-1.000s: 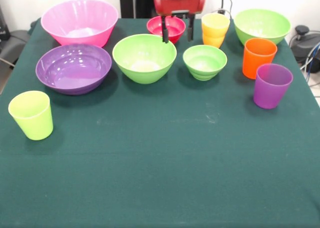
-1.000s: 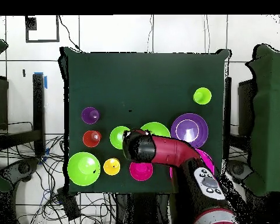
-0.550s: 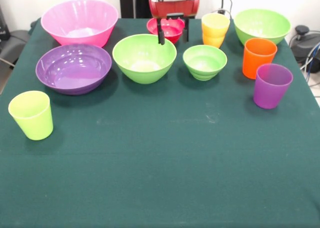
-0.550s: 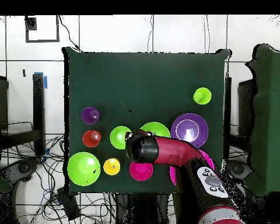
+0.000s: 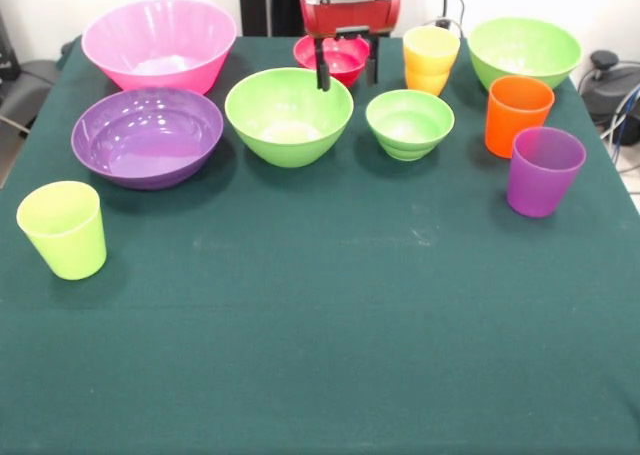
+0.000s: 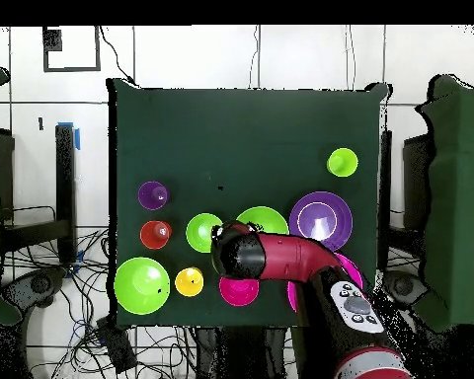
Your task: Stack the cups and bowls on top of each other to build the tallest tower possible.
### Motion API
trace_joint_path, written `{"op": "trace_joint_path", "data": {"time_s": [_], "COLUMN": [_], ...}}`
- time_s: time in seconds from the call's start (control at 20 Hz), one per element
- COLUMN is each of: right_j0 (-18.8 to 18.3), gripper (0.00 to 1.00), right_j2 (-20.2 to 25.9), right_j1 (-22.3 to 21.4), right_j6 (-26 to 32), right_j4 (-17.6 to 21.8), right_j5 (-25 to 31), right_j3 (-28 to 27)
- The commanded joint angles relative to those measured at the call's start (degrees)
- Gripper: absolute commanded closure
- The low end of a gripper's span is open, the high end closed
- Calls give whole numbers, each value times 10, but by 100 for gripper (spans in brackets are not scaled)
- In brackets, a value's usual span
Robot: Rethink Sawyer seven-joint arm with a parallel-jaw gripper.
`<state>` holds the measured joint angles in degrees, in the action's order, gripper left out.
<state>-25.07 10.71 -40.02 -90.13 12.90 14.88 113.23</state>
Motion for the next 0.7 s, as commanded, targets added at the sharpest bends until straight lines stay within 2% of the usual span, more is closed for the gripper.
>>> {"op": "trace_joint_path", "data": {"time_s": [0.05,0.7], "right_j0": [15,25], "gripper": [0,0], "right_j2": [21,4], "right_j1": [23,37], "right_j6": [-42,-52], "right_j4": [60,87], "right_j5": [-62,-70], "right_j3": [27,28]}}
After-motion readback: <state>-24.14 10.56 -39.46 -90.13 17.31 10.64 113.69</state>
